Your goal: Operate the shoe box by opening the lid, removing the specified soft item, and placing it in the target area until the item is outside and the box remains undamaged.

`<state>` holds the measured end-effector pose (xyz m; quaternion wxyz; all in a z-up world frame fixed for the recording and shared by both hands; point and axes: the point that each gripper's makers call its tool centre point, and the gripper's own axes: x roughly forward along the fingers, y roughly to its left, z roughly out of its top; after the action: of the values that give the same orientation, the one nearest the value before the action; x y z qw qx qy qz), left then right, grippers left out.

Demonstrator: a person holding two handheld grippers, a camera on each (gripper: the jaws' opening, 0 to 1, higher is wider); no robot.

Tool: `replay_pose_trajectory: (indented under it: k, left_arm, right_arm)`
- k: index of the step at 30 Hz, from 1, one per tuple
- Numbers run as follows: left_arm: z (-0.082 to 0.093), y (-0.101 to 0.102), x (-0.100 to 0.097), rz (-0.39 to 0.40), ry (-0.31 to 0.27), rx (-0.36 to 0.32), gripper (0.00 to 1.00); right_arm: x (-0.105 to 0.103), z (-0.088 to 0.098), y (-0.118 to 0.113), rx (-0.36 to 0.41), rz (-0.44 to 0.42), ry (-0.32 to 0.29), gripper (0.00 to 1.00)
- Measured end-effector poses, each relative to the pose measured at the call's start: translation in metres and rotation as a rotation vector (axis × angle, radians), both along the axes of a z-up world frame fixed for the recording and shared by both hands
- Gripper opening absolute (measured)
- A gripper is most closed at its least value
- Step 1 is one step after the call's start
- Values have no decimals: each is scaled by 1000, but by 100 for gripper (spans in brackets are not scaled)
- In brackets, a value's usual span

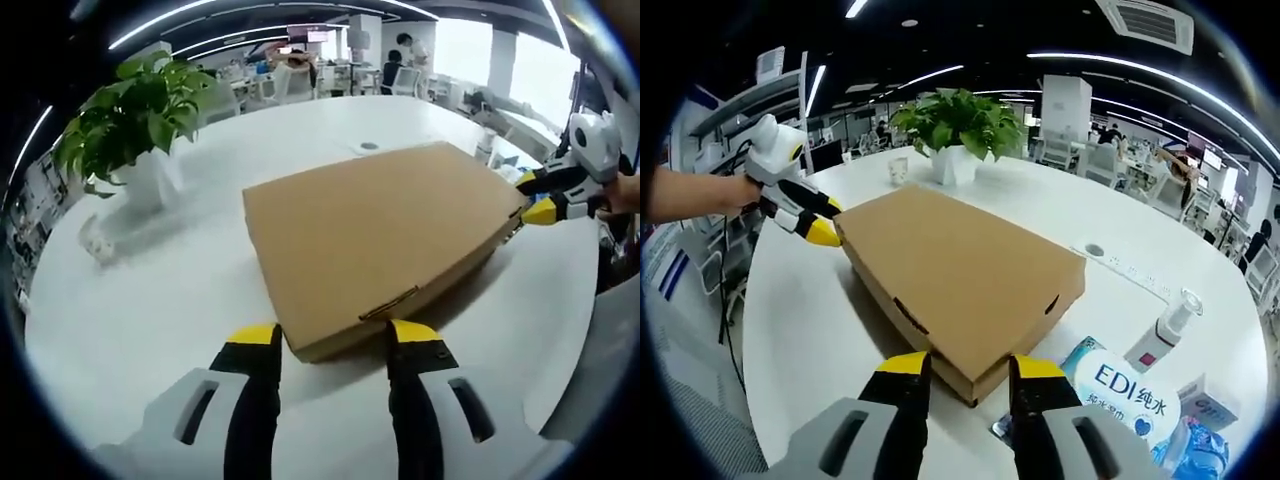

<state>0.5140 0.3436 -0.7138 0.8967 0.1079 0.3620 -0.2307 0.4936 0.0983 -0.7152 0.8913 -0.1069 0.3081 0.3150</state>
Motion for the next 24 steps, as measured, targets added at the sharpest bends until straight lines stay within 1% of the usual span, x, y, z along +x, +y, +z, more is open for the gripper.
replay_pose_trajectory:
  k: [3,11,16,21,24]
  left_arm:
    - [3,1,2,-2,-13,4,41]
    - [11,2,-2,-1,-36,3,45]
    - [17,2,-10,1,-47,-3,48]
    - [25,-3,-21,4,-61,-35,52]
    - [28,-6,-28,-7,-64,-37,53]
  right_arm:
    - [0,1,0,-6,9,-6,29]
    - [-3,10,-3,-10,17,-33,33]
    - [-9,18,-8,-9,20,-57,36]
    - [-13,25,-14,-3,8,-72,43]
    - [-16,29,-17,6,-2,-83,46]
